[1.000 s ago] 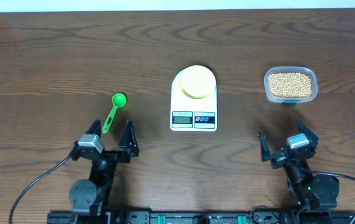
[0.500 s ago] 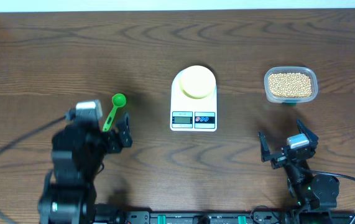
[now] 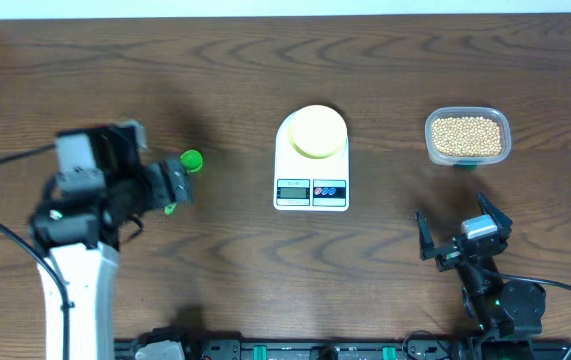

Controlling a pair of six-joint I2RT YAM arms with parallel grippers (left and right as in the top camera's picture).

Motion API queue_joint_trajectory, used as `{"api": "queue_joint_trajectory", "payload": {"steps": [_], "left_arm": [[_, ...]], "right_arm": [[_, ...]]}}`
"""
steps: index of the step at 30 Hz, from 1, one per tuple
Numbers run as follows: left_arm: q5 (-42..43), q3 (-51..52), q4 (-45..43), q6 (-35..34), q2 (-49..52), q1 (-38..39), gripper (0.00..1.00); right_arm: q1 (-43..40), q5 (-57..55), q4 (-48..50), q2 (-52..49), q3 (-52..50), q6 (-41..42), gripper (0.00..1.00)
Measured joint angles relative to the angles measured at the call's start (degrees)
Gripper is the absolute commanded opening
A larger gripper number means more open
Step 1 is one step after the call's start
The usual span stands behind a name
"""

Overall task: Scoop item into bowl and weigh 50g on scale
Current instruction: 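Move the left gripper over the green scoop handle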

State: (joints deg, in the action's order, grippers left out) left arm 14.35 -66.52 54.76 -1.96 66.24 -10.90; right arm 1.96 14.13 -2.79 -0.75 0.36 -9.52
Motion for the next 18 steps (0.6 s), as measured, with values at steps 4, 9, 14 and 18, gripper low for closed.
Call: {"api": "queue_joint_trajectory", "payload": {"steps": [4,9,14,18], "left_arm": [[1.0,-1.7,-0.8,0.8,2.8,-3.3,0.98],[0.7,-1.6,-1.0,1.9,8.9,-5.0,0.98],[-0.9,-1.6,-2.3,1.7,18.4,-7.3,0.98],[0.9,-1.4,-3.2,1.6,25.1,-9.0,0.98]], "right_arm": [[0.0,0.0,0.0,0.0,0.0,0.0,0.99],[0.0,0.0,0.0,0.0,0.0,0.0,0.99],[0.0,0.0,0.0,0.0,0.0,0.0,0.99],[0.0,0.0,0.0,0.0,0.0,0.0,0.99]]}}
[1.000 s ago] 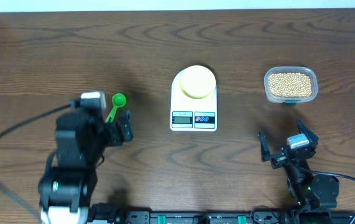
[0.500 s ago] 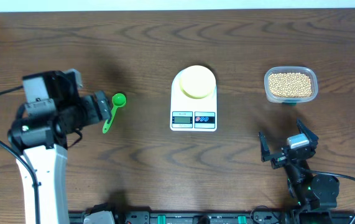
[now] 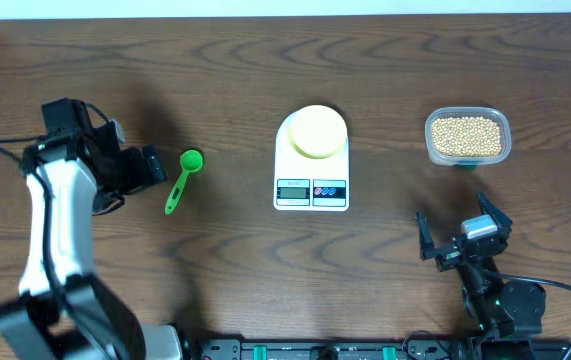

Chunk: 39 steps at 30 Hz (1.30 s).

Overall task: Scoop item into bowl and weigh 50g on scale
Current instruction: 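Move the left gripper over the green scoop handle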

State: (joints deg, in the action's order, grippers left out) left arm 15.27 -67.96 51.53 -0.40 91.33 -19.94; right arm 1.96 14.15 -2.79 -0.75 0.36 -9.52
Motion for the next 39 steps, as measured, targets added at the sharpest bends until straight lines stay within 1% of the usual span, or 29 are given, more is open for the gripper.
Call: {"api": "queue_joint_trajectory", "payload": {"steps": [10,14,17,19,29,37,39], "left_arm": [[1.9,0.1,-3.5,3.7,8.6,-0.2,0.97],[4.2,0.1,-4.3,6.8,12.6,-0.2,0.96],[6.5,0.1,-4.5,9.5,15.0,-0.2,0.95],[7.5,0.1,-5.2,10.9,16.2,-0.2,0.91],[11.1,0.1,-6.3,15.9,18.1,-0.2,0.9],[13.3,0.1,-8.9,17.5,18.4,-0.2,0.83],[13.4,0.1,-9.2,17.7,18.5,-0.2,0.83]], "right_arm": [[0.0,0.0,0.0,0.0,0.0,0.0,0.99],[0.0,0.0,0.0,0.0,0.0,0.0,0.99],[0.0,0.0,0.0,0.0,0.0,0.0,0.99],[0.0,0.0,0.0,0.0,0.0,0.0,0.99],[0.0,0.0,0.0,0.0,0.0,0.0,0.99],[0.0,0.0,0.0,0.0,0.0,0.0,0.99],[0.0,0.0,0.0,0.0,0.0,0.0,0.99]]}}
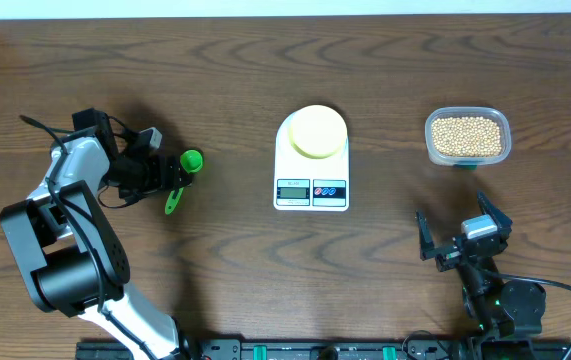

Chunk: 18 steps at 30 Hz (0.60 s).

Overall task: Scoop item into bowl and weigh 50g on scale
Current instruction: 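Move the left gripper over the green scoop handle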

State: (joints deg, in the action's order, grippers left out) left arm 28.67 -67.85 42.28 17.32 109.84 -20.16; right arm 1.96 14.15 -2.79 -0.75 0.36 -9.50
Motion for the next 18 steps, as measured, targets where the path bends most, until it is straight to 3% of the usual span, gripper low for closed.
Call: {"api": "queue_joint_trajectory", "payload": {"steps": [13,18], "left_arm": [[0.5,0.9,-2.7,0.6,-0.2,2.4,0.82],[-3.2,0.9,-3.2,0.5,-0.5,4.6,0.79]], "right_arm": [[0.0,0.0,0.0,0.0,0.0,0.0,0.99],[0.0,0.0,0.0,0.0,0.0,0.0,0.99]]}}
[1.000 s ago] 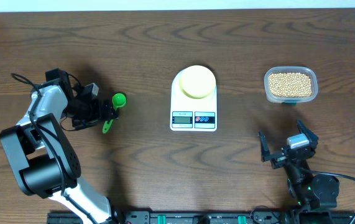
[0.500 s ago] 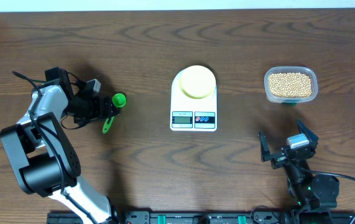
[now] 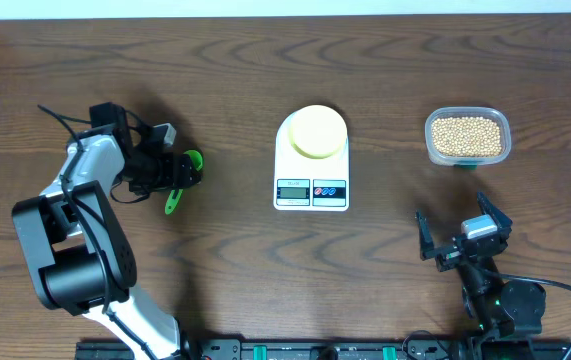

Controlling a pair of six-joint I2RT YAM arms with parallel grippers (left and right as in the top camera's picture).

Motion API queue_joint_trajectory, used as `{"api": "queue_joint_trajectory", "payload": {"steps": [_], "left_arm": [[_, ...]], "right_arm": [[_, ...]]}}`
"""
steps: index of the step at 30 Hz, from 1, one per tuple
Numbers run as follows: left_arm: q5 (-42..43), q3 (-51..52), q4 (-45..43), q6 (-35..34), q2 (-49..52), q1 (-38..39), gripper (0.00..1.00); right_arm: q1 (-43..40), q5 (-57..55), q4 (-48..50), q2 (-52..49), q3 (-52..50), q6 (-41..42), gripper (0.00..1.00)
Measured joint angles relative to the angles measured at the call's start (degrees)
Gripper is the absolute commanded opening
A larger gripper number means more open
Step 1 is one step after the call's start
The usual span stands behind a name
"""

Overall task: Scoop item into bowl and weigh 50g on scale
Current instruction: 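Move the left gripper over the green scoop handle, then lower the left gripper and close it on the green scoop handle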

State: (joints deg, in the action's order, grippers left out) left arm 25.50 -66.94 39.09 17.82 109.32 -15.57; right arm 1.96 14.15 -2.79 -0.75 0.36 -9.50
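A green scoop (image 3: 173, 200) lies on the table left of the scale, its round head (image 3: 194, 158) toward the back. My left gripper (image 3: 187, 173) reaches in from the left and sits over the scoop's neck, fingers apart on either side of it; the handle end still rests on the wood. A white scale (image 3: 311, 190) stands mid-table with a pale yellow bowl (image 3: 315, 132) on its platform. A clear tub of beige beans (image 3: 467, 136) is at the right. My right gripper (image 3: 457, 230) rests open near the front right, holding nothing.
The brown table's far edge (image 3: 285, 16) meets a white wall. Cables trail from the left arm (image 3: 75, 185). A black rail with connectors (image 3: 305, 350) runs along the front edge.
My left gripper has shifted a little to the right, from just left of the scoop to over its neck. The scoop, scale, tub and right arm are unchanged.
My left gripper first hovered over the scoop's handle. Then it stood drawn back to the left, the whole scoop showing. Later it lay low and level just left of the scoop, and now it covers the scoop's neck. The right arm stayed parked.
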Motion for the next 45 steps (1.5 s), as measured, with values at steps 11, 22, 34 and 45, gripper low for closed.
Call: {"api": "queue_joint_trajectory", "payload": {"steps": [11,22,34,45], "left_arm": [[-5.6,0.9,-0.2,-1.5,-0.7,0.7,0.7],[-6.6,1.6,-0.6,-3.0,-1.1,0.8,0.63],[-9.6,1.8,-0.1,-4.4,-1.1,3.8,0.45],[-9.8,2.0,-0.1,-4.5,-1.1,3.9,0.34]], "right_arm": [[0.0,0.0,0.0,0.0,0.0,0.0,0.99],[0.0,0.0,0.0,0.0,0.0,0.0,0.99],[0.0,0.0,0.0,0.0,0.0,0.0,0.99],[0.0,0.0,0.0,0.0,0.0,0.0,0.99]]}}
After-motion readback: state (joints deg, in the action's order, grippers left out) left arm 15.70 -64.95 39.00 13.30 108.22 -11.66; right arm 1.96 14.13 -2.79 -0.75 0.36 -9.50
